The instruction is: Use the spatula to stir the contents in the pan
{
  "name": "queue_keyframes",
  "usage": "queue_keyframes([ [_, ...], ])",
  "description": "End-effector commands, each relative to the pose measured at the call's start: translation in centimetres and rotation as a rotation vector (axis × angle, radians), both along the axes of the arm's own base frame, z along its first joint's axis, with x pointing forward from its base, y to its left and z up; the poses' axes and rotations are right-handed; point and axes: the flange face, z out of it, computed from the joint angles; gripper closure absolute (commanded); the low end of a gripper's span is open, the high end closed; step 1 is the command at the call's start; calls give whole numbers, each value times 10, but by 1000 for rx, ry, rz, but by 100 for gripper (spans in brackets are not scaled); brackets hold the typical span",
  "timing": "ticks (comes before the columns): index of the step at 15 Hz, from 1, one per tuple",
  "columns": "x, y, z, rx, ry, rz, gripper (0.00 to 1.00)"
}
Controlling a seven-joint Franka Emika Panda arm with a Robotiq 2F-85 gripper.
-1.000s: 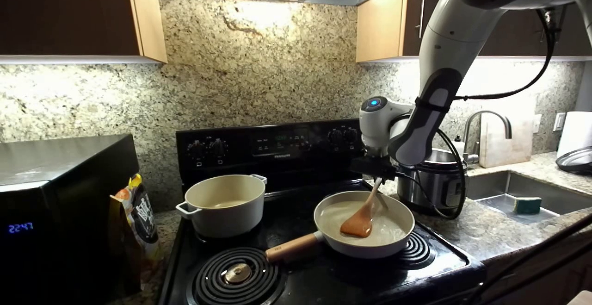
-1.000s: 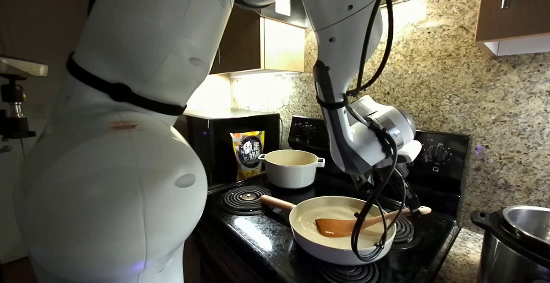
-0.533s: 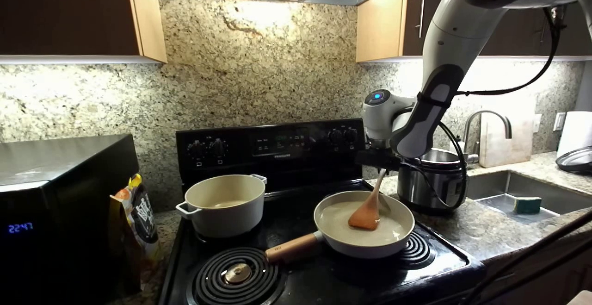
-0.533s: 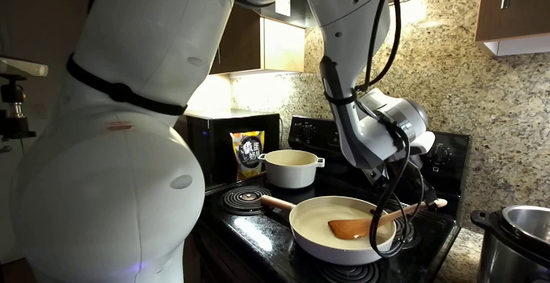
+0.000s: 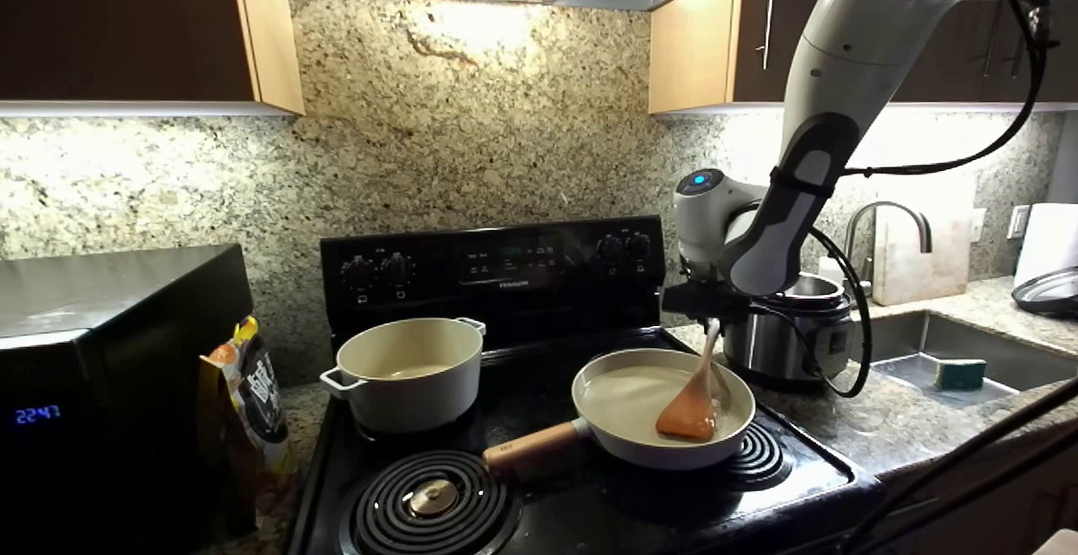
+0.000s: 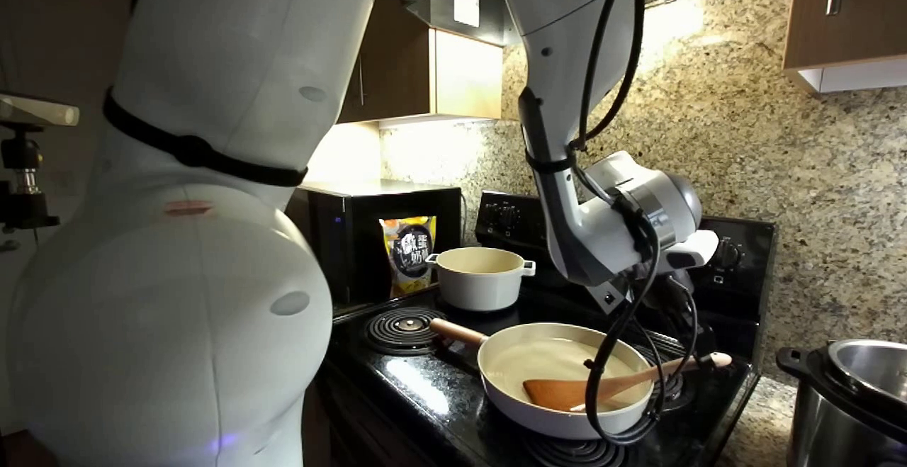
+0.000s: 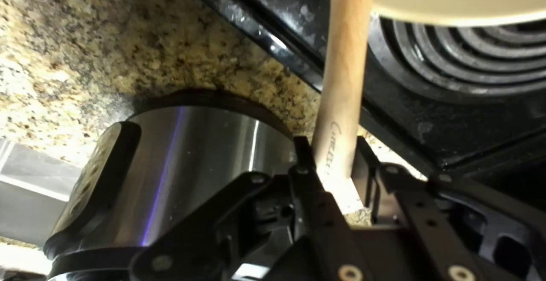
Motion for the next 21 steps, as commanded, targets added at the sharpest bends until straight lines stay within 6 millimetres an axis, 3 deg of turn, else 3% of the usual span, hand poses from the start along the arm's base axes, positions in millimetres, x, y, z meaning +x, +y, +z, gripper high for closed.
queue_keyframes([
  [1, -2, 25, 0, 68, 60, 65, 89],
  [6, 21, 36, 11, 119, 65, 116, 89],
  [13, 48, 3, 37, 32, -4, 112, 89],
  [21, 34, -24, 40, 1, -162, 59, 89],
])
